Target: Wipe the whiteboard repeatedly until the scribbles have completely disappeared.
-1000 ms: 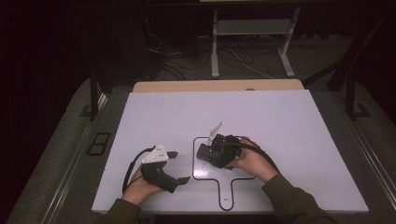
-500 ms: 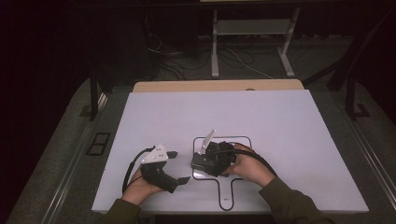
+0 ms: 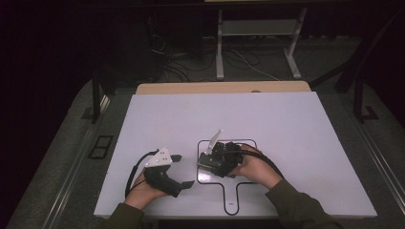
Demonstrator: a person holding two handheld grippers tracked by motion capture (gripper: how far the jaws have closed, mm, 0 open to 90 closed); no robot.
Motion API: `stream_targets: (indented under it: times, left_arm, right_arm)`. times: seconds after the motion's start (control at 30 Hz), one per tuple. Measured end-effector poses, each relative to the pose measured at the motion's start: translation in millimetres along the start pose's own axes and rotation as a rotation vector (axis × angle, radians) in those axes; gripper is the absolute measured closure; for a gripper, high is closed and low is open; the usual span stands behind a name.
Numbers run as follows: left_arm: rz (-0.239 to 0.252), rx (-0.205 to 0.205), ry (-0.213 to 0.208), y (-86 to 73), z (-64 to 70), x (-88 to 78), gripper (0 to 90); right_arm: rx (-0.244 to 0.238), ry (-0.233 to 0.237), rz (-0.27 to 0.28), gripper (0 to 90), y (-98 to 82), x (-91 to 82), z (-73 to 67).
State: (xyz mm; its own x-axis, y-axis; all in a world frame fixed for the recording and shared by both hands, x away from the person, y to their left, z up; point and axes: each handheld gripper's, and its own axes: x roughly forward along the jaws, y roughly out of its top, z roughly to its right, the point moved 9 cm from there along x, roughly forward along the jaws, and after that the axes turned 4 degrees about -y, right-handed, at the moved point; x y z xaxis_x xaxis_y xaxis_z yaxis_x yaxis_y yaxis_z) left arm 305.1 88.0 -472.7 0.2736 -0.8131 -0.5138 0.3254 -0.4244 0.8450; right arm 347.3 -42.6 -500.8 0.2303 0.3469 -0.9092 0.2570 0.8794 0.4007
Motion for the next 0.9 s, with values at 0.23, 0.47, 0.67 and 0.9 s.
stream_targets:
  times: [0.23,0.47,0.67,0.9]
  left_arm:
    - [0.001,-0.004,0.0,0.0,0.7,0.1,0.0]
    - [-0.005,0.001,-0.002,-0.5,-0.1,0.6,0.0]
    - [-0.001,0.002,0.0,-0.1,-0.2,0.4,0.0]
    - [0.0,0.001,-0.001,0.1,0.4,0.1,0.0]
  right_arm:
    - [-0.043,0.013,-0.008,38.8,1.7,-0.7,-11.3]
    - [0.036,-0.046,-0.013,38.8,-3.3,0.4,16.3]
    - [-0.037,0.0,-0.007,38.8,1.5,0.3,-4.3]
    - [-0.029,-0.016,0.0,38.8,2.8,0.6,-4.3]
